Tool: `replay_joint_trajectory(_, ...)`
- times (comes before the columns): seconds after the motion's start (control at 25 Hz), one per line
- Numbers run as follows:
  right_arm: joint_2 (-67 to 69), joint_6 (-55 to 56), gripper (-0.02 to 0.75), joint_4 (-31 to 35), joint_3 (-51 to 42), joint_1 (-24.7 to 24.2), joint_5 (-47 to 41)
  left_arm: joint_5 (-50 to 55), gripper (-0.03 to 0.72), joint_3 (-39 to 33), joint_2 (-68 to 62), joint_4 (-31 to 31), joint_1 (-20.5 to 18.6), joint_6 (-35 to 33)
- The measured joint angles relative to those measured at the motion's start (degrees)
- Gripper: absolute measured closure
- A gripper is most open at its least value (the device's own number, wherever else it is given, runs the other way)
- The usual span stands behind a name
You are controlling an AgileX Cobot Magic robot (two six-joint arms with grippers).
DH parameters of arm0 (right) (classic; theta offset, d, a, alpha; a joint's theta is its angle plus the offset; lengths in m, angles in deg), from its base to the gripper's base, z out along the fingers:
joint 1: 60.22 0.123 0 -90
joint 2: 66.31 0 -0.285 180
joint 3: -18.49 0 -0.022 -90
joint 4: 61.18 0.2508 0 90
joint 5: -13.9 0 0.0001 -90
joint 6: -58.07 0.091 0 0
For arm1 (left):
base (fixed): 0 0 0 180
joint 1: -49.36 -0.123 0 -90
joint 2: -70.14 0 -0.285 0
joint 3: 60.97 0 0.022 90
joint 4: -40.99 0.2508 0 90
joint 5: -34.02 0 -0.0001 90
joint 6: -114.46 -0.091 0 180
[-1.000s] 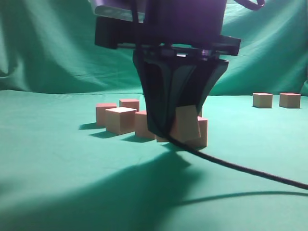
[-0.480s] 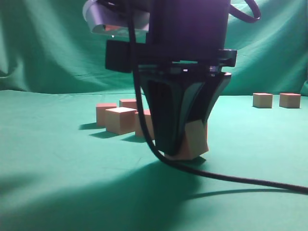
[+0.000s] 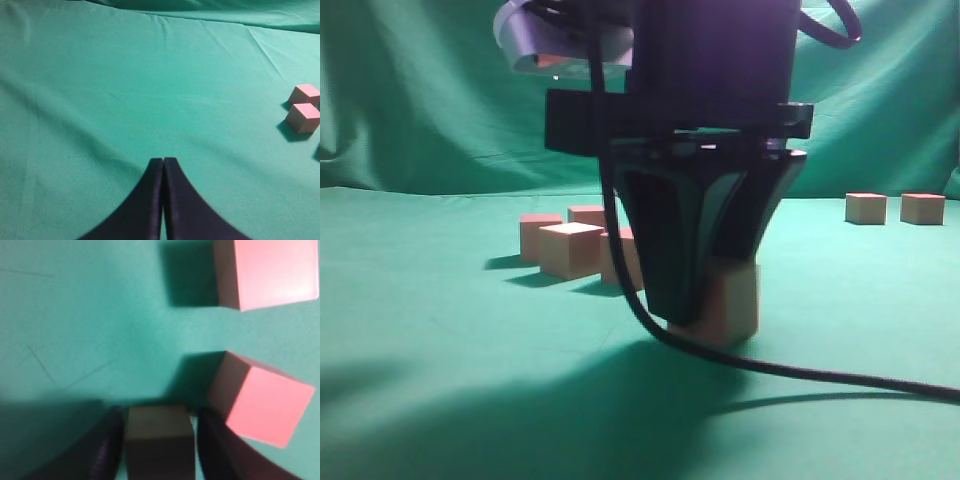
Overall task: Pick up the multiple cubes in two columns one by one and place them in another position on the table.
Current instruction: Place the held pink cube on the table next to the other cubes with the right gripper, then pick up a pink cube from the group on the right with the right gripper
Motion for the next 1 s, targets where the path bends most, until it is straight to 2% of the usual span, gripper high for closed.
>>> replay_joint_trajectory(0.12,0.22,0.00,0.302,-0.12,1.46,0.00,-3.19,0.00,0.688,0.00,0.00,0.00,0.00,0.00)
replay_joint_trajectory(0.28,0.49,0.10,0.307,-0.24,5.84,0.00,-8.19,0.00,0.688,0.00,0.00,0.00,0.00,0.00)
replay_joint_trajectory(0.32,0.49,0.24,0.266,-0.24,7.19,0.00,-9.62,0.00,0.688,0.00,0.00,0.00,0.00,0.00)
replay_joint_trajectory(0.56,0.49,0.34,0.281,-0.46,16.31,0.00,-20.19,0.00,0.688,0.00,0.00,0.00,0.00,0.00)
replay_joint_trajectory(0.72,0.38,0.57,0.281,-4.13,22.47,0.00,-22.21,0.00,0.688,0.00,0.00,0.00,0.00,0.00)
replay_joint_trajectory(0.88,-0.63,3.87,0.281,-9.86,27.24,-3.73,-22.74,0.00,0.688,0.00,0.00,0.00,0.00,0.00)
replay_joint_trajectory(1.0,-0.85,6.16,0.281,-11.68,29.79,-10.51,-22.89,0.00,0.688,0.00,0.00,0.00,0.00,0.00)
